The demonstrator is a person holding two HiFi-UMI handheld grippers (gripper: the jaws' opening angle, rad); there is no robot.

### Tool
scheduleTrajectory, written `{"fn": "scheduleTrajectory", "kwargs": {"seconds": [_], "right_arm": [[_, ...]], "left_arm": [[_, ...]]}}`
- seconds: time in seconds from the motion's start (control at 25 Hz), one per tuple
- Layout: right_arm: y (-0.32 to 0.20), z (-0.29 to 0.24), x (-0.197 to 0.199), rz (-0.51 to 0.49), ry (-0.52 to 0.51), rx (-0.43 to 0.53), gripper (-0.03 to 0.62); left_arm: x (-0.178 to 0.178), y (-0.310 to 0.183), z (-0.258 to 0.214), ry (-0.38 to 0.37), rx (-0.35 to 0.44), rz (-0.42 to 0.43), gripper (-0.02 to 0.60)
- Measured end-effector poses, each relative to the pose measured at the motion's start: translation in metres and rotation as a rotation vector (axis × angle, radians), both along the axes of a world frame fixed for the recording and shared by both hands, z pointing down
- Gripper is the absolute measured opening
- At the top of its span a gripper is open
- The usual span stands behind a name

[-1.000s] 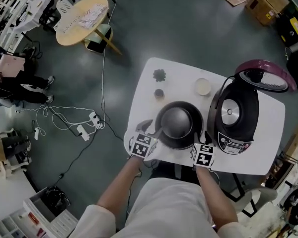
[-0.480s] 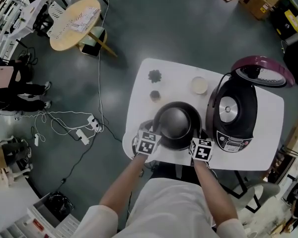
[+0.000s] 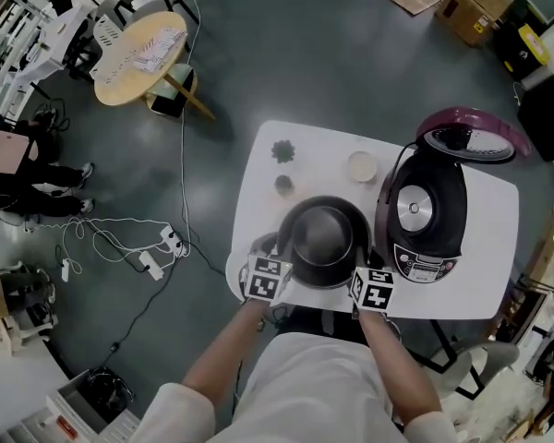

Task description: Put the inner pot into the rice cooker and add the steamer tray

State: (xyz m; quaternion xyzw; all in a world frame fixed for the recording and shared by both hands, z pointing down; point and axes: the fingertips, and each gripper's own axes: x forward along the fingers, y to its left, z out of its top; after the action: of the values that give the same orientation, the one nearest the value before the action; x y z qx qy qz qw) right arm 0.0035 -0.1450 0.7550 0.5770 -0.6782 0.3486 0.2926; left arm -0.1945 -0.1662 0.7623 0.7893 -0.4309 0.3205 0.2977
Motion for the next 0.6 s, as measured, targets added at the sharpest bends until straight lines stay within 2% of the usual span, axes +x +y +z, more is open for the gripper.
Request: {"fn": "scheduleTrajectory", "kwargs": {"seconds": [0.28, 0.6], "right_arm": [[-0.001, -0.042, -0.001, -0.004, -0.017, 0.057, 0.06], [0.002, -0.094, 0.007, 0.016, -0.052, 0.152, 0.058]], "left_arm": [[-0.001, 0.0, -0.044, 0.015, 0.061, -0.007, 0.095], [0.007, -0.002, -0.107, 0.005, 0.184, -0.007, 0.094]]}}
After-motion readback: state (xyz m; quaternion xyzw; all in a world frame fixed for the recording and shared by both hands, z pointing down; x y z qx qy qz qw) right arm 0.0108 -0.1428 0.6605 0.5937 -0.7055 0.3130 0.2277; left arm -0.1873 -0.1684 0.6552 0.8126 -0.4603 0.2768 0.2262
